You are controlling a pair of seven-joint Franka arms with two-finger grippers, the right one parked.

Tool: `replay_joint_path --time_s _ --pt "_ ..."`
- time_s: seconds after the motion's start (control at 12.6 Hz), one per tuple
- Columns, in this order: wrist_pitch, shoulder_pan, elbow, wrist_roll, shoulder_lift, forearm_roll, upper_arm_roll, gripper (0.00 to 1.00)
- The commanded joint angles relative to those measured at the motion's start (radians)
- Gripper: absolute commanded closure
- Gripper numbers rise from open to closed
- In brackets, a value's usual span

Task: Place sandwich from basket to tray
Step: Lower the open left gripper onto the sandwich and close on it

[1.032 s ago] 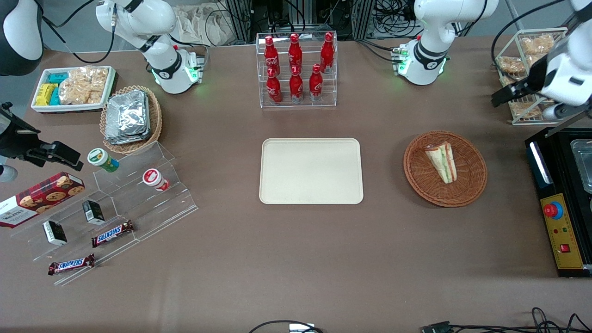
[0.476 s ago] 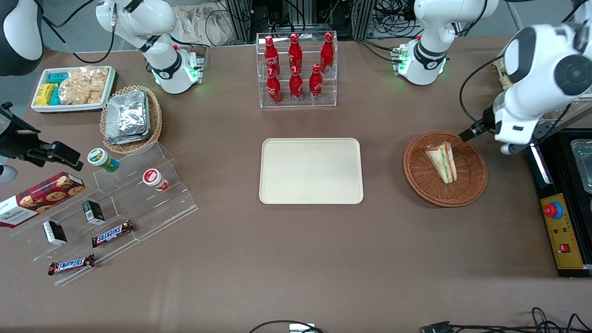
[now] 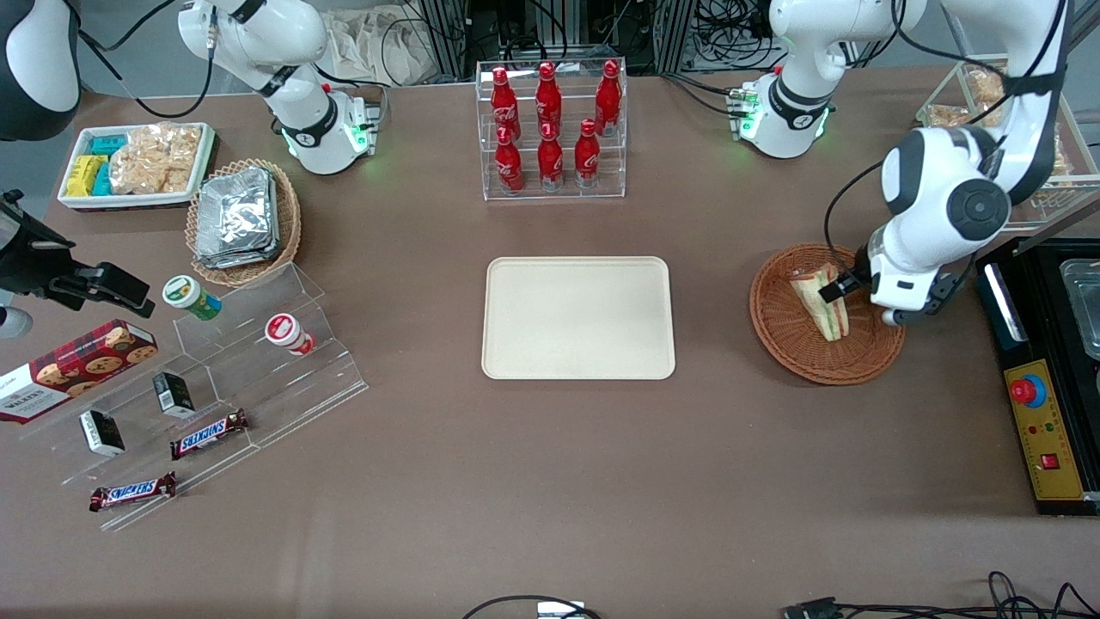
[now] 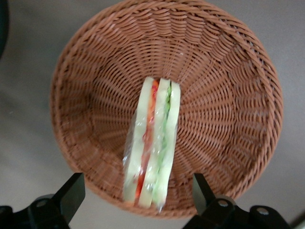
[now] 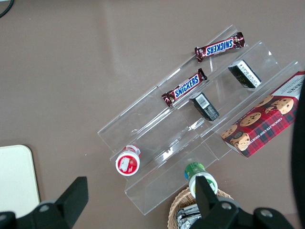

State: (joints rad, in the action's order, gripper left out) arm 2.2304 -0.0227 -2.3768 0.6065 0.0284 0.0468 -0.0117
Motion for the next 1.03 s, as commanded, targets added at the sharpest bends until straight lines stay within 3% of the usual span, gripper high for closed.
replay_joint_path --time_s 0.0,0.71,0.79,0.87,0.95 --pt "0.083 -0.003 0.004 0.018 0.068 0.002 -0.002 0.0" --pt "0.16 -0.02 0.004 0.019 0.189 0.002 -0.004 0.03" --pt "0.157 -0.02 0.004 0.019 0.191 0.002 -0.004 0.11" --pt "0.155 -0.022 0.004 0.018 0.191 0.002 -0.004 0.29" --pt "0.153 -0.022 0.004 0.018 0.189 0.004 -0.004 0.6"
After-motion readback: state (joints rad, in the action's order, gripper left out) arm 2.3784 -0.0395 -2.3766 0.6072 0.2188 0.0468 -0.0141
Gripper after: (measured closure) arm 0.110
